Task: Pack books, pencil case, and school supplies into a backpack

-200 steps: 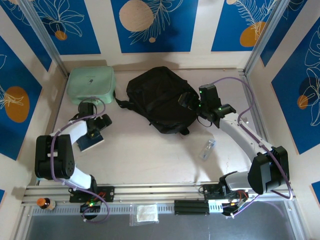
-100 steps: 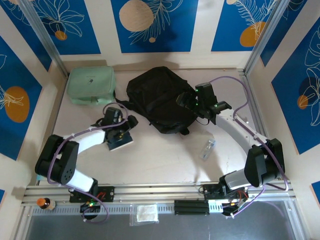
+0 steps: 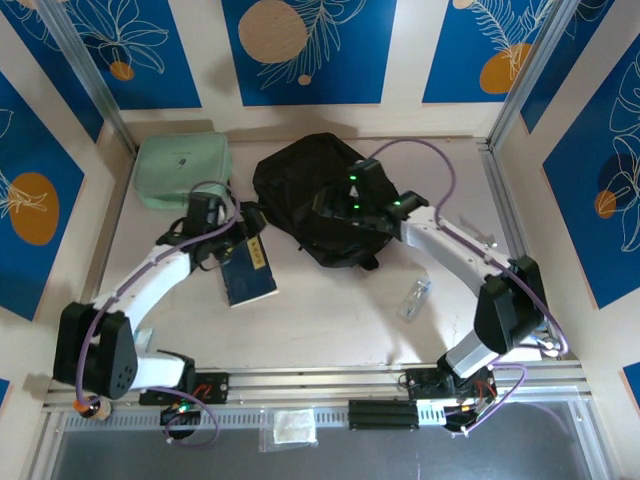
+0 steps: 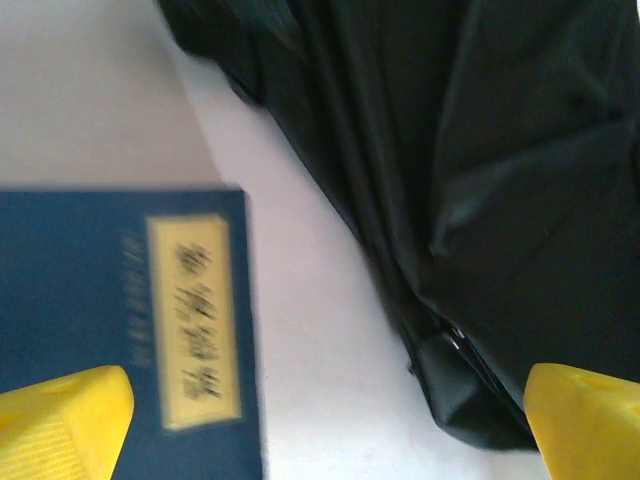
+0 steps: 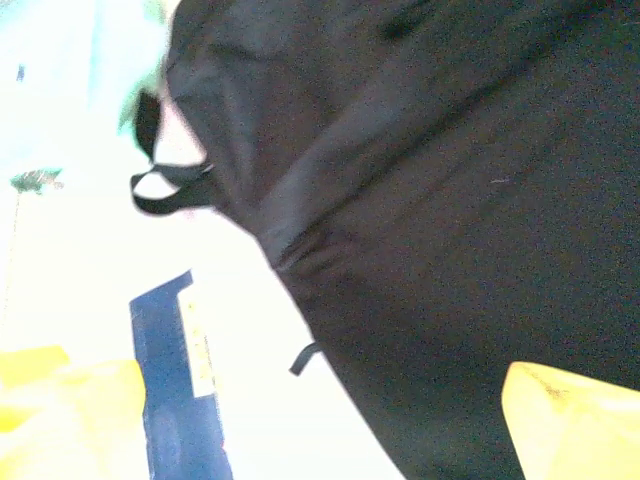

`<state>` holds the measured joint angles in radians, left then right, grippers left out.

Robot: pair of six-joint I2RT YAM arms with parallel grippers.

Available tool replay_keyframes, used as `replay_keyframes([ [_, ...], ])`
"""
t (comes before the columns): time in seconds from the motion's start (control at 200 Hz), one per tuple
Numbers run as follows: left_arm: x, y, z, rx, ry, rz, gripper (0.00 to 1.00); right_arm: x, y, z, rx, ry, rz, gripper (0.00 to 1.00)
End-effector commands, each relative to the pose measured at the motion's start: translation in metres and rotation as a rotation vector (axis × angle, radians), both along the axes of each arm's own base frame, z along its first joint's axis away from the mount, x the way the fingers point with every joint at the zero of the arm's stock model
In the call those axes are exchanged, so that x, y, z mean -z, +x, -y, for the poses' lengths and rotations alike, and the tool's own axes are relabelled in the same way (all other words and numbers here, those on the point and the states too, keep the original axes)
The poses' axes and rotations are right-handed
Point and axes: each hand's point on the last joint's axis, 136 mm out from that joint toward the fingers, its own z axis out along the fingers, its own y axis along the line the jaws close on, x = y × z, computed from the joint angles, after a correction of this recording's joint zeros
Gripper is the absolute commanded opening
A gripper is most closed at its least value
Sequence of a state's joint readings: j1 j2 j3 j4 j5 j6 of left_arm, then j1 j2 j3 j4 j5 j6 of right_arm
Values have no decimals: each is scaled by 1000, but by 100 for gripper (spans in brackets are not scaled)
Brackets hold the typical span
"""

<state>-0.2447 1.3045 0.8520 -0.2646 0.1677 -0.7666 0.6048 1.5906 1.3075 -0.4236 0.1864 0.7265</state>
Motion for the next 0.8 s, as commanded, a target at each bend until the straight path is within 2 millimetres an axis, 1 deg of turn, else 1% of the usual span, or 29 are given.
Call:
replay_keyframes([
  [0.0,23,-21,-44,-2,133,-92,100,21,-19,-41,-162,-67,-61,86],
  [0.045,30,-24,-54,-12,151,-105,100,30,-25,-60,-225,-76,-86,78],
  [0.075,34,-26,-60,-19,161,-119,100,35,-30,-72,-260,-86,-102,76],
  [0.17,51,-34,-72,-32,160,-165,100,53,-38,-97,-332,-144,-144,69],
  [0.245,62,-40,-74,-30,130,-190,100,67,-41,-112,-375,-181,-168,66],
  [0.295,68,-44,-71,-22,109,-203,100,76,-43,-121,-401,-197,-186,63],
  [0.43,75,-51,-61,32,65,-219,97,99,-45,-138,-448,-206,-251,58],
  [0.525,80,-56,-59,65,69,-260,95,111,-46,-146,-462,-200,-293,56],
  [0.66,89,-60,-57,94,68,-305,93,126,-47,-152,-465,-201,-350,51],
  [0.725,93,-60,-53,108,50,-317,90,131,-45,-155,-464,-199,-364,49],
  [0.795,96,-60,-50,119,35,-327,84,136,-45,-158,-467,-195,-382,46],
])
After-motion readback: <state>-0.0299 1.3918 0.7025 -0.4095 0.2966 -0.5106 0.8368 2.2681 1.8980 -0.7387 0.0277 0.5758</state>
